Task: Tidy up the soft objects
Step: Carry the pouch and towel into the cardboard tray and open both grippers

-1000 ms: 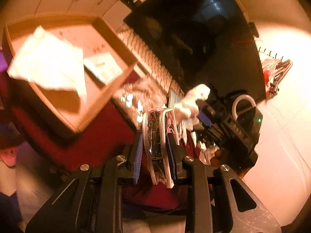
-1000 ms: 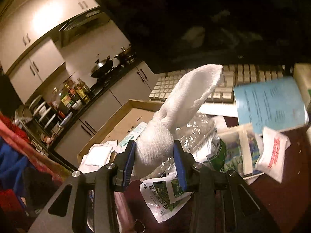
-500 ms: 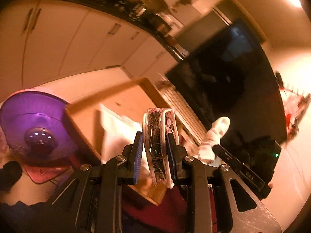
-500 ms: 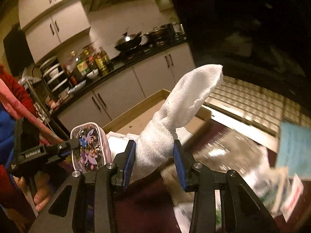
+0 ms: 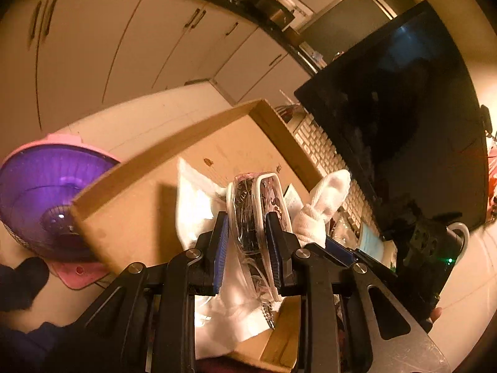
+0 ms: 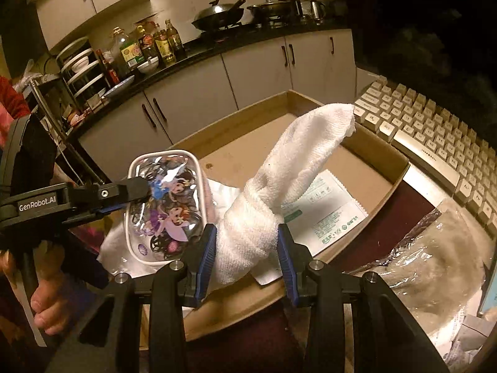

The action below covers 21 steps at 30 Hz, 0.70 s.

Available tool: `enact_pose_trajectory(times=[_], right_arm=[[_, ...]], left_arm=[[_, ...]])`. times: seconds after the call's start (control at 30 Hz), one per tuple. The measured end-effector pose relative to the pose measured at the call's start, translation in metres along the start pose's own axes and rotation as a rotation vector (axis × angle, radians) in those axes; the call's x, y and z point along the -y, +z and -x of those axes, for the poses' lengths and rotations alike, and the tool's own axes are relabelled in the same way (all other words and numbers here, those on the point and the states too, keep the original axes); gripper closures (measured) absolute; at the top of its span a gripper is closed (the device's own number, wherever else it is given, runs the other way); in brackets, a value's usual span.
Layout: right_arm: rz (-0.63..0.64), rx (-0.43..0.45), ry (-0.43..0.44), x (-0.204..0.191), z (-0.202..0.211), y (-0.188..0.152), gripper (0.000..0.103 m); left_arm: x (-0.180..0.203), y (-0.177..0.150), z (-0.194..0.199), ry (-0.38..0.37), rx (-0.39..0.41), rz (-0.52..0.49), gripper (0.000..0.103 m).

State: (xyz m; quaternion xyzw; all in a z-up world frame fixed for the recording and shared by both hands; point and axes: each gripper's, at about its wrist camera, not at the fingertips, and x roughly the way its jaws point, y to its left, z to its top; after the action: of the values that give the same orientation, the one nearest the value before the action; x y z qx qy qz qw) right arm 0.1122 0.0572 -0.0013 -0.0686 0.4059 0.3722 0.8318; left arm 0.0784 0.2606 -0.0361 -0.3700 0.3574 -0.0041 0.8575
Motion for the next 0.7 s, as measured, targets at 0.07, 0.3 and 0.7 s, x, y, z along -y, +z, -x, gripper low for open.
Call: enact_pose_trajectory(times=[0.07,0.3,0.7], right_arm=[[-0.021,0.010,0.015,0.006,0.002,-0.001,0.062],[-0.079,0.036,0.052,0.014,0.005,0.000,0.058],[-0.192,0.189,0.108,0.033,0.072,-0.006,0.047]], left_arm=[[0.002,0.001,-0.004,0.007,-0.005,0.002,0.079],[0.007,0.002,-0.008,0.011,-0.012,-0.013,0.075],[0.052,-0.025,0.046,0.010,0.140,-0.138,0.043]])
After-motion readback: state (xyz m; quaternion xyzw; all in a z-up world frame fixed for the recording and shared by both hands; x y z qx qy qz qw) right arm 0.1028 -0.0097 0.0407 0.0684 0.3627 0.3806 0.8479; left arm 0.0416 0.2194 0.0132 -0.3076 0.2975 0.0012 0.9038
